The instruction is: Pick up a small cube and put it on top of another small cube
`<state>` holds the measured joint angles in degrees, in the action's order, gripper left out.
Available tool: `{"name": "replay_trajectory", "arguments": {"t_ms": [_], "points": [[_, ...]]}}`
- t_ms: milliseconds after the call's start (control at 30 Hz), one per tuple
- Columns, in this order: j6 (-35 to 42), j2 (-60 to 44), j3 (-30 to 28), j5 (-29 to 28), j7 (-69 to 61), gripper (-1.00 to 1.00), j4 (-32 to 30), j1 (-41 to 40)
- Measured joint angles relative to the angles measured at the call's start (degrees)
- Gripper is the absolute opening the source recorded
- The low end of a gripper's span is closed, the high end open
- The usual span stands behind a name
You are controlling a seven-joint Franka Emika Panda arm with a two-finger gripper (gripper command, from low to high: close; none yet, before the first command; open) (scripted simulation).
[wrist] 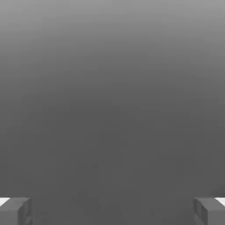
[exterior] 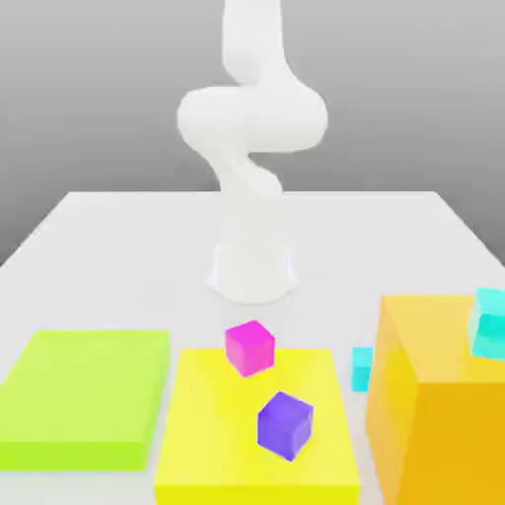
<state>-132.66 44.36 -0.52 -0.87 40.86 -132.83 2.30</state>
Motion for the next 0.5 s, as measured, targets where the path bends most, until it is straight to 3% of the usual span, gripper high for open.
{"name": "replay_trajectory", "arguments": {"t_ms": [500], "points": [[-1.79, -9.71, 0.36, -4.27, -36.64, 0.00, -5.21, 19.71]]}}
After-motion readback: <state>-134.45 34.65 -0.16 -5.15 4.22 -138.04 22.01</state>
